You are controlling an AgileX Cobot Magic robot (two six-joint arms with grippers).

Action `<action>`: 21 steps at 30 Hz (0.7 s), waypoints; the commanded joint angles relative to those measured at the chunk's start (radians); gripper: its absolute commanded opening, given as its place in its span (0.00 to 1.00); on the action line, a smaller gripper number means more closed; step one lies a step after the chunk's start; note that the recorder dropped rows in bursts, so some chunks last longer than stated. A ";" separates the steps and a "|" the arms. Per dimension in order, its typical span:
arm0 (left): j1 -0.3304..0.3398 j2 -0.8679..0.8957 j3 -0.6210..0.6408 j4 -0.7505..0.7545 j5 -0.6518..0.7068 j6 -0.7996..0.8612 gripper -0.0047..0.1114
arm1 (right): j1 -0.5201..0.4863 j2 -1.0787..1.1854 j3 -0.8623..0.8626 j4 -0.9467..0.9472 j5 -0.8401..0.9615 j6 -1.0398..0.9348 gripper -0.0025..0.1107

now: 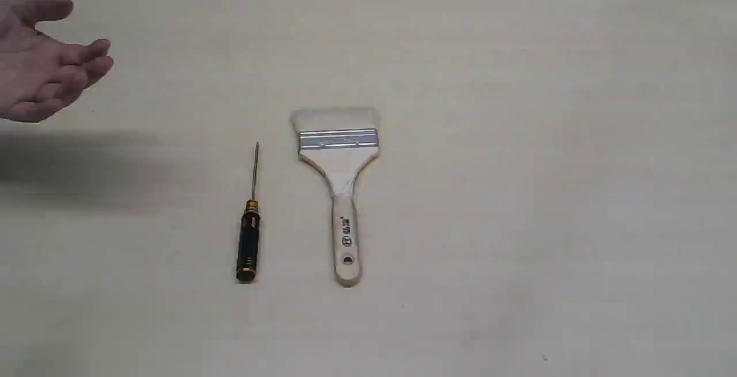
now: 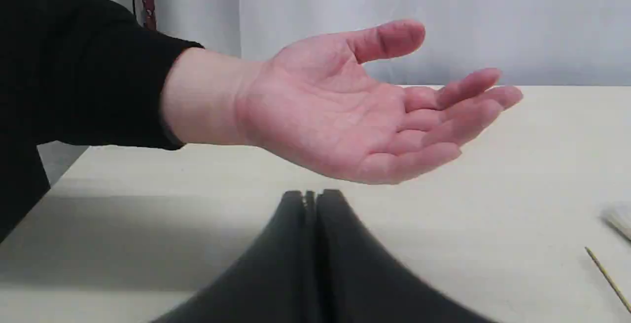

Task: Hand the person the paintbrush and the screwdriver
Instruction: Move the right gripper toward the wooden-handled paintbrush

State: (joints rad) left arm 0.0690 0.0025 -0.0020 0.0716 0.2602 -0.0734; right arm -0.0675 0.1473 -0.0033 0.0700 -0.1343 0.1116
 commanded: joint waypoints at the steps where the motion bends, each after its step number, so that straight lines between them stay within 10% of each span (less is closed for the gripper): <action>1: -0.006 -0.002 0.002 -0.005 -0.009 -0.002 0.04 | 0.062 -0.006 0.003 -0.034 -0.133 0.060 0.06; 21: -0.006 -0.002 0.002 -0.001 -0.012 -0.002 0.04 | 0.604 0.530 -0.575 -0.240 0.238 0.111 0.37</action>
State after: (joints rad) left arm 0.0690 0.0025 -0.0020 0.0716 0.2602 -0.0734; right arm 0.5066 0.6044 -0.5103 -0.1507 -0.0059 0.2206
